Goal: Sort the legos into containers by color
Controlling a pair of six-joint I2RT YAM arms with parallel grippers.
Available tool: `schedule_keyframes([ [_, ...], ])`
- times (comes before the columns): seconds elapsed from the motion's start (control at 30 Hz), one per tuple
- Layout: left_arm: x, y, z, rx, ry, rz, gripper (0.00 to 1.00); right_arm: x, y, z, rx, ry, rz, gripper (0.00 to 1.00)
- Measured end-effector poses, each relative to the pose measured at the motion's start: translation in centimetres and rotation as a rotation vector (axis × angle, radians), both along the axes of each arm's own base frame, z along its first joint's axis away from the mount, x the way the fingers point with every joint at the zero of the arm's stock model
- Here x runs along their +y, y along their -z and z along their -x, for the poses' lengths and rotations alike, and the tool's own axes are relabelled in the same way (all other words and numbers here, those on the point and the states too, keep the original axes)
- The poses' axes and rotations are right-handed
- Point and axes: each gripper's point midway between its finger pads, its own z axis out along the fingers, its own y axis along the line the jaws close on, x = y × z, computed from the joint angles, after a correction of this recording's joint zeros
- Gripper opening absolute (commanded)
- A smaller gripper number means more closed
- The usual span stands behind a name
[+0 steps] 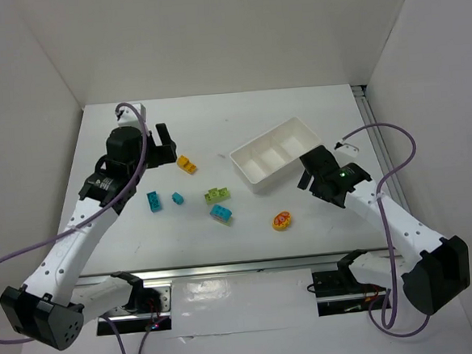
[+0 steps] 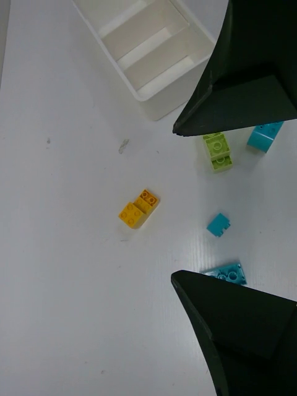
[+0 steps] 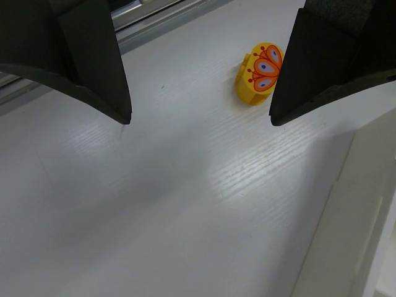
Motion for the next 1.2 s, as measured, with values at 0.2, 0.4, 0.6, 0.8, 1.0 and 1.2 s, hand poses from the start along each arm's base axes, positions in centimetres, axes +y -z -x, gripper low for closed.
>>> schedule_keyframes([
  [0.2,-0.7,0.5,-0.6,0.035,0.022,0.006,0.99,0.0,1.1,0.8,0.019,0.008,-0.006,1.0],
  [0.4,-1.7,1.5,-1.4,0.123,0.051,-0.006,0.99,1.8,1.3,0.9,0.011,-0.048,-0.022,1.0],
  [0.6,-1.8,1.9,-1.4,0.169,0.055,-0.021,0.98,6.3,2.7,1.0,0.02,-0.175,-0.023,1.0],
  [0.8,-1.4,3.1,-1.0,0.217,0.043,-0.044,0.94,9.7,5.8,3.4,0.067,-0.287,-0.011,1.0],
  [1.0,-1.2,5.9,-1.5,0.315,0.009,-0.067,0.94,10.2,7.4,3.5,0.085,-0.282,-0.053,1.0],
  [1.2,-1.2,7.2,-1.6,0.357,-0.008,-0.071,0.94,11.0,9.2,2.5,0.13,-0.3,-0.075,0.9],
])
